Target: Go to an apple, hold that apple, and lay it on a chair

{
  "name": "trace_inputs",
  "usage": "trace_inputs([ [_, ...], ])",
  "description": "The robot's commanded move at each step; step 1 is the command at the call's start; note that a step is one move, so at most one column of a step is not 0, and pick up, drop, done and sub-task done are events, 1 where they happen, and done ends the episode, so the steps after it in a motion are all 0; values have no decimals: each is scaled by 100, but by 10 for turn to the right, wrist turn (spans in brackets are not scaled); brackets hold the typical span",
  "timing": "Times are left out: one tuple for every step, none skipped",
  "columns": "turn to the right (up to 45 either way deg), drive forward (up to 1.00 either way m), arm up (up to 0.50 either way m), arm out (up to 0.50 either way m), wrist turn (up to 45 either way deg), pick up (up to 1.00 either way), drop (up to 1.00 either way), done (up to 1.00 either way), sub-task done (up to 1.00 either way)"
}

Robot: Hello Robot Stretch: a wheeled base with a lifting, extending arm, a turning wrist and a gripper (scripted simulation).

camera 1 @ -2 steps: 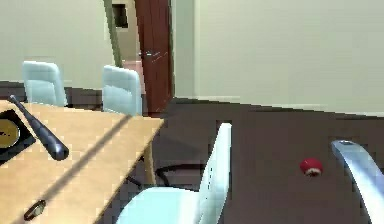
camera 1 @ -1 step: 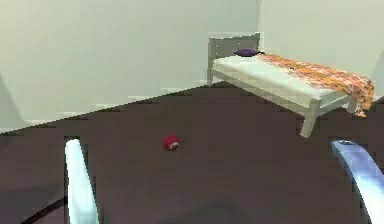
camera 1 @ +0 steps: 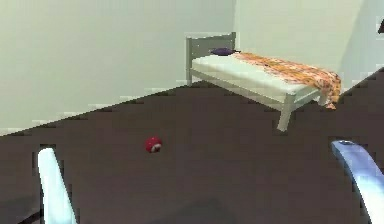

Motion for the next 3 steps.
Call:
trace_inputs([
  [-450, 0, 0, 0, 0, 0, 0, 0, 0],
  [-420, 0, 0, 0, 0, 0, 0, 0, 0],
  [450, 0, 0, 0, 0, 0, 0, 0, 0],
])
